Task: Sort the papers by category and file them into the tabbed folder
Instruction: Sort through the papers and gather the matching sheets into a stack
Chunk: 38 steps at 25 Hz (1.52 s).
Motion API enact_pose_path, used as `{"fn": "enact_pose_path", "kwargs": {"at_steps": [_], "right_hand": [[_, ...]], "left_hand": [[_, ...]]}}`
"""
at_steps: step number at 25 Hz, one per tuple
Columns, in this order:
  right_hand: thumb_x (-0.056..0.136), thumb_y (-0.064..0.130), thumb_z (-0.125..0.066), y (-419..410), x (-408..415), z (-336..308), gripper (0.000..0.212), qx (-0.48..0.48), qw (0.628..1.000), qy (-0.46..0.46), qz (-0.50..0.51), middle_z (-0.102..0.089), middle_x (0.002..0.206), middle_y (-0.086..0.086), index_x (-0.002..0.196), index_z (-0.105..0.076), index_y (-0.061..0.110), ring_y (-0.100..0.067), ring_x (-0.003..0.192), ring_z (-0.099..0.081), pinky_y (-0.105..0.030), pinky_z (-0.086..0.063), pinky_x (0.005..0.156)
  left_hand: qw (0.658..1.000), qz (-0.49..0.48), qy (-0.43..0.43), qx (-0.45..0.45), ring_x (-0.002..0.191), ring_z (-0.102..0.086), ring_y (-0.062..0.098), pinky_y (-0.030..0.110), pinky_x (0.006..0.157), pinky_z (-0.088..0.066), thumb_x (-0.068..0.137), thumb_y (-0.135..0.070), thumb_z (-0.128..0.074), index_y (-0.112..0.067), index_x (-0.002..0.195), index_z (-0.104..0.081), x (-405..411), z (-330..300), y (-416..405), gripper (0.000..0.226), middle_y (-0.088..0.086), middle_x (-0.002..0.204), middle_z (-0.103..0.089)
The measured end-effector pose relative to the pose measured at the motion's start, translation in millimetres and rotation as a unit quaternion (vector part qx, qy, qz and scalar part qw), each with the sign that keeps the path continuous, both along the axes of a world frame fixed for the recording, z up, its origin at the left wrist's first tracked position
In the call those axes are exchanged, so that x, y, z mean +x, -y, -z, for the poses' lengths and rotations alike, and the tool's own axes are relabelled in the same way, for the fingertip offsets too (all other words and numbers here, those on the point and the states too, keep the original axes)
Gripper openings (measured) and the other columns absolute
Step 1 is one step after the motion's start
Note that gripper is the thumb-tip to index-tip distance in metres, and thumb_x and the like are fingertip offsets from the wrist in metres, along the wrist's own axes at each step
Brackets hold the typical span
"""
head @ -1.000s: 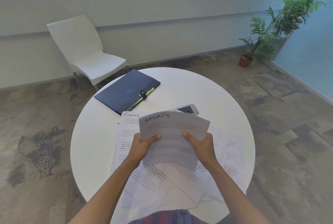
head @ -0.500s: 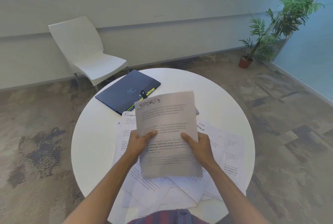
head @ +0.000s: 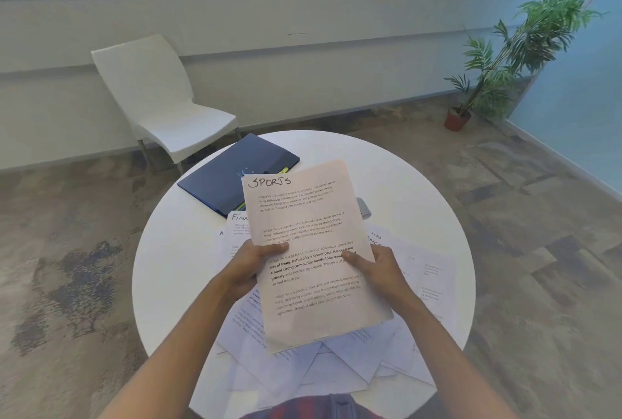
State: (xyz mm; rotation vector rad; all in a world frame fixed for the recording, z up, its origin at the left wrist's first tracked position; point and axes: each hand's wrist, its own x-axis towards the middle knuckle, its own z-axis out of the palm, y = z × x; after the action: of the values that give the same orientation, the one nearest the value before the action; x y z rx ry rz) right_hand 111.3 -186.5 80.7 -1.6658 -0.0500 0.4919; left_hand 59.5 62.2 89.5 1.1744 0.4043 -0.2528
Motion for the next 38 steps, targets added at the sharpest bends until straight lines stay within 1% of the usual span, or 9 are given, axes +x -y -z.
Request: {"fn": "enact_pose_path", "kwargs": {"at_steps": [7,11,14,18,21,24,29,34,38], "right_hand": [[0.09,0.027,-0.071,-2.0,0.4,-3.2,0.019,0.011,1.0,0.004,-0.006,-0.079,0.094,-0.001,0.102,-0.075,0.013,-0.019,0.083,-0.076,-0.027,-0.056,0.068],[0.09,0.03,-0.069,5.0,5.9,-1.2,0.032,0.089,0.993,-0.053,0.062,-0.077,0.104,-0.012,0.107,-0.073,0.003,-0.027,0.094,-0.073,-0.035,-0.058,0.08],[0.091,0.02,-0.066,1.0,-0.3,0.8,0.035,0.183,0.972,-0.109,0.099,-0.074,0.114,-0.014,0.12,-0.066,0.0,-0.028,0.102,-0.07,-0.037,-0.059,0.089],[0.087,0.007,-0.07,-23.4,-15.7,4.6,0.036,0.203,0.97,-0.089,0.103,-0.074,0.116,-0.007,0.123,-0.063,0.007,-0.023,0.107,-0.07,-0.041,-0.058,0.091],[0.085,0.006,-0.074,-19.8,-8.8,5.8,0.034,0.152,0.974,-0.054,0.161,-0.075,0.111,-0.009,0.118,-0.066,0.007,-0.023,0.103,-0.071,-0.04,-0.058,0.09],[0.087,0.008,-0.074,3.0,1.6,5.3,0.027,0.067,0.985,0.012,0.156,-0.076,0.102,-0.005,0.113,-0.069,0.006,-0.017,0.094,-0.073,-0.025,-0.06,0.074],[0.088,0.01,-0.073,22.9,9.4,7.5,0.022,0.018,0.989,0.071,0.127,-0.074,0.1,0.001,0.11,-0.068,0.012,-0.004,0.083,-0.073,-0.02,-0.058,0.066],[0.086,0.013,-0.075,13.6,-0.8,36.5,0.025,-0.007,0.991,0.055,0.121,-0.073,0.093,-0.004,0.11,-0.069,0.008,-0.022,0.085,-0.07,-0.018,-0.055,0.062],[0.085,0.013,-0.076,12.3,-12.7,59.2,0.029,-0.057,0.992,0.027,0.113,-0.069,0.091,0.008,0.113,-0.067,0.011,-0.005,0.085,-0.066,-0.007,-0.05,0.059]], "left_hand": [[1.0,-0.025,-0.003,0.004,0.095,-0.072,0.032,0.043,0.07,-0.06,0.087,0.002,-0.063,-0.009,0.121,-0.063,3.5,-2.5,-3.3,0.036,0.015,0.112,-0.072],[0.989,-0.142,0.023,-0.018,0.094,-0.073,0.031,0.041,0.068,-0.061,0.087,0.0,-0.064,-0.011,0.113,-0.066,5.9,-2.8,-3.2,0.028,0.012,0.108,-0.074],[0.975,-0.211,0.05,-0.053,0.098,-0.072,0.026,0.042,0.075,-0.061,0.091,-0.002,-0.061,-0.013,0.117,-0.065,8.1,-0.7,-2.5,0.028,0.007,0.11,-0.074],[0.973,-0.201,0.056,-0.099,0.106,-0.069,0.028,0.046,0.088,-0.057,0.092,-0.003,-0.06,-0.013,0.123,-0.062,7.0,-1.1,18.3,0.033,0.008,0.117,-0.071],[0.966,-0.239,0.062,-0.082,0.105,-0.069,0.027,0.044,0.086,-0.058,0.091,-0.005,-0.061,-0.014,0.116,-0.065,11.0,-6.2,11.5,0.027,0.008,0.117,-0.072],[0.956,-0.287,0.053,0.007,0.104,-0.069,0.033,0.051,0.089,-0.056,0.088,-0.004,-0.065,-0.014,0.108,-0.067,18.8,-13.0,-19.7,0.022,0.009,0.11,-0.073],[0.957,-0.182,0.051,0.22,0.099,-0.067,0.031,0.046,0.084,-0.055,0.083,0.009,-0.064,-0.022,0.095,-0.069,21.6,-8.2,-46.3,0.033,0.003,0.099,-0.074],[0.971,-0.13,-0.02,0.198,0.108,-0.062,0.039,0.053,0.097,-0.048,0.08,0.007,-0.067,-0.009,0.1,-0.072,10.7,39.4,-41.3,0.026,0.009,0.101,-0.074],[0.974,-0.142,-0.062,0.166,0.112,-0.06,0.037,0.054,0.101,-0.046,0.08,-0.003,-0.073,-0.008,0.104,-0.071,-8.9,72.5,-33.8,0.025,0.011,0.107,-0.072]]}}
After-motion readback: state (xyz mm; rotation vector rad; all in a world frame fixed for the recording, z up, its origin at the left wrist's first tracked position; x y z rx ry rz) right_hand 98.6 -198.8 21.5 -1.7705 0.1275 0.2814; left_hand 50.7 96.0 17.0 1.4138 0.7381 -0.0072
